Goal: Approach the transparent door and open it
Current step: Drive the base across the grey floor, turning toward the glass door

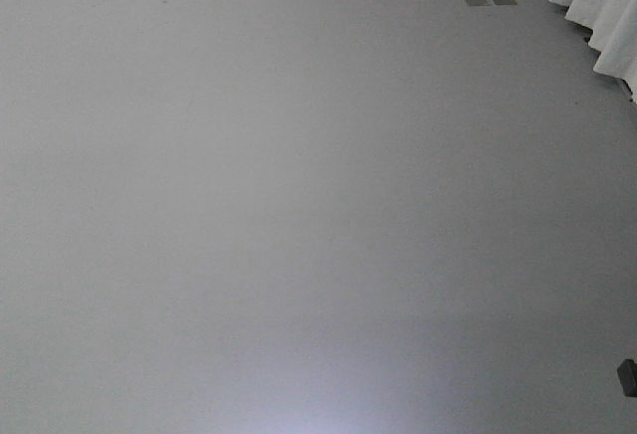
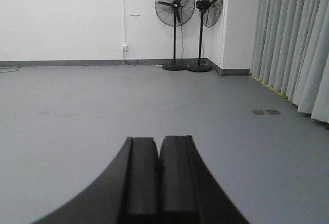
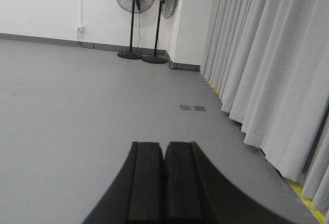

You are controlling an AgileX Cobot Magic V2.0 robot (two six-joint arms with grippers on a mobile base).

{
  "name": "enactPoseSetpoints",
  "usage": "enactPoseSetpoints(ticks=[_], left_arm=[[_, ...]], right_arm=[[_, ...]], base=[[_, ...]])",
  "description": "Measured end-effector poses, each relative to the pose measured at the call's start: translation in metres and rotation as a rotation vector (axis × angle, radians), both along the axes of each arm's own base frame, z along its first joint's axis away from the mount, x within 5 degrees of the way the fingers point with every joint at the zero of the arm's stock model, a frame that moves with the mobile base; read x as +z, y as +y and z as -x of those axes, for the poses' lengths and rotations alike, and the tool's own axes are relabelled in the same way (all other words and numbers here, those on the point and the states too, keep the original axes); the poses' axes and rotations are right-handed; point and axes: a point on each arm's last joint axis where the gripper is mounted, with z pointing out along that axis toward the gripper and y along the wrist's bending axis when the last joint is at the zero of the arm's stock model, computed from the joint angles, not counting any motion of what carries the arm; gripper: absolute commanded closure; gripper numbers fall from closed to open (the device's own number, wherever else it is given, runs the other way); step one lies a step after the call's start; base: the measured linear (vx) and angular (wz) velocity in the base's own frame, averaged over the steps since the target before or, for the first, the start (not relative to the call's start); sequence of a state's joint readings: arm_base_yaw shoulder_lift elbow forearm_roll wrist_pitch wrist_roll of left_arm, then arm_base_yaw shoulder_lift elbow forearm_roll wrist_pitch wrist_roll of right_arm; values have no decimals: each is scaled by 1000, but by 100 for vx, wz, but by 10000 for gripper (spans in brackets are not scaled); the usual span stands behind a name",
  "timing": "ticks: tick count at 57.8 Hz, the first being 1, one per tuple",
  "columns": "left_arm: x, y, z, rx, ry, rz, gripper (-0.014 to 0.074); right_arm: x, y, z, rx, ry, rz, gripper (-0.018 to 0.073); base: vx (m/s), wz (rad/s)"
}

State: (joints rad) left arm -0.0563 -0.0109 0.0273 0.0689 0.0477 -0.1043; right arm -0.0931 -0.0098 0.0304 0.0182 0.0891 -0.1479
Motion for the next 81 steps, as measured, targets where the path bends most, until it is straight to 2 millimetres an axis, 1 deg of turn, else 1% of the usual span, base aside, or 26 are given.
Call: enactPoseSetpoints(ticks=[42,81], left_arm=[[0,0,0,0,0,0,602],[0,0,0,0,0,0,602]], right_arm=[[0,0,0,0,0,0,567],[0,0,0,0,0,0,567]], base=[[2,0],[15,-2]])
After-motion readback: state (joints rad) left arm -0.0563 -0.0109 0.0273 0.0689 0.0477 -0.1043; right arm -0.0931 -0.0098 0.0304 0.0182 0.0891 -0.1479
